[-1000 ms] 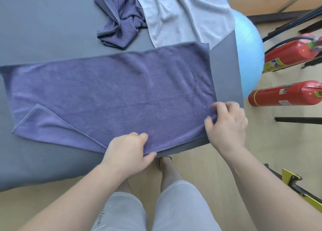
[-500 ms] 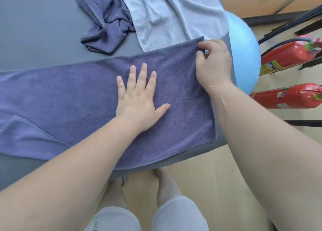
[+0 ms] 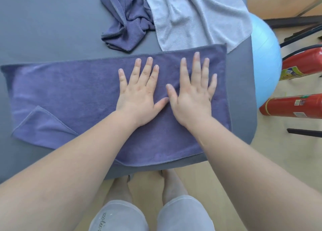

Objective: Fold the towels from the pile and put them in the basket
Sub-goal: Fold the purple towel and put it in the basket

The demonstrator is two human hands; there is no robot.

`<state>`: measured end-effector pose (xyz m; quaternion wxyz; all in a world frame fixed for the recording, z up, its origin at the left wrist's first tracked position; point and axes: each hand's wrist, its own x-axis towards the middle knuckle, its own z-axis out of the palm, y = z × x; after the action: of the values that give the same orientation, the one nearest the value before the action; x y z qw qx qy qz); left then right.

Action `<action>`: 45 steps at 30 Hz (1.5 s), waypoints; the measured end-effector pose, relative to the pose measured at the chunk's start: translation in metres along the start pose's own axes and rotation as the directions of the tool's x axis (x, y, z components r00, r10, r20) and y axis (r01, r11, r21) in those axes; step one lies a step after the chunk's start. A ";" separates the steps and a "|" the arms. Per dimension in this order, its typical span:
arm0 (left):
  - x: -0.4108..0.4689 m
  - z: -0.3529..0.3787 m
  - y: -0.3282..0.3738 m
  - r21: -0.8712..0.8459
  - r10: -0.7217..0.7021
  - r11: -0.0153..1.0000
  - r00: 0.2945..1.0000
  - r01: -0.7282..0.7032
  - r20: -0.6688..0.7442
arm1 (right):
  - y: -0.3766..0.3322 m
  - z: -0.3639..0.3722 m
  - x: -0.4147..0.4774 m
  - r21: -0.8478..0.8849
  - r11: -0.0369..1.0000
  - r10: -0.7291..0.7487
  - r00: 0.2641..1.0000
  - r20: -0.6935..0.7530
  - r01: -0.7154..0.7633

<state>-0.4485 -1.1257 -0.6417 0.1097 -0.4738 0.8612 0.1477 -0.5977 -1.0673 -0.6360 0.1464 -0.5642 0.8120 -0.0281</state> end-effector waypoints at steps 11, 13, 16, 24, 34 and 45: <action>-0.140 -0.003 -0.150 0.000 -0.164 0.986 0.978 0.166 -0.126 | -0.132 0.052 -0.056 -0.067 0.837 -0.522 0.829 0.200 0.544; -0.153 -0.002 -0.163 0.041 -0.148 0.987 0.984 0.153 -0.097 | -0.144 0.061 -0.057 -0.104 0.825 -0.520 0.819 0.240 0.555; -0.168 -0.002 -0.176 0.105 -0.170 0.979 0.984 0.175 -0.057 | -0.148 0.069 -0.057 -0.167 0.829 -0.487 0.835 0.255 0.534; -0.231 0.007 -0.185 0.063 -0.277 0.957 0.955 0.284 -0.103 | -0.154 0.066 -0.058 -0.239 0.828 -0.432 0.848 0.305 0.508; -0.265 0.037 -0.214 -0.199 -0.515 0.848 0.853 0.492 -0.084 | -0.267 0.065 -0.055 0.019 0.826 -0.555 0.808 0.201 0.563; -0.263 0.030 -0.231 -0.554 -0.707 0.490 0.679 0.673 0.199 | -0.309 0.093 -0.007 -0.135 0.782 -0.543 0.772 0.331 0.608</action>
<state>-0.1124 -1.0263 -0.6178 -0.0163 -0.7909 0.5112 0.3359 -0.2897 -1.1617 -0.6582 0.1738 -0.7982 0.5675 0.1028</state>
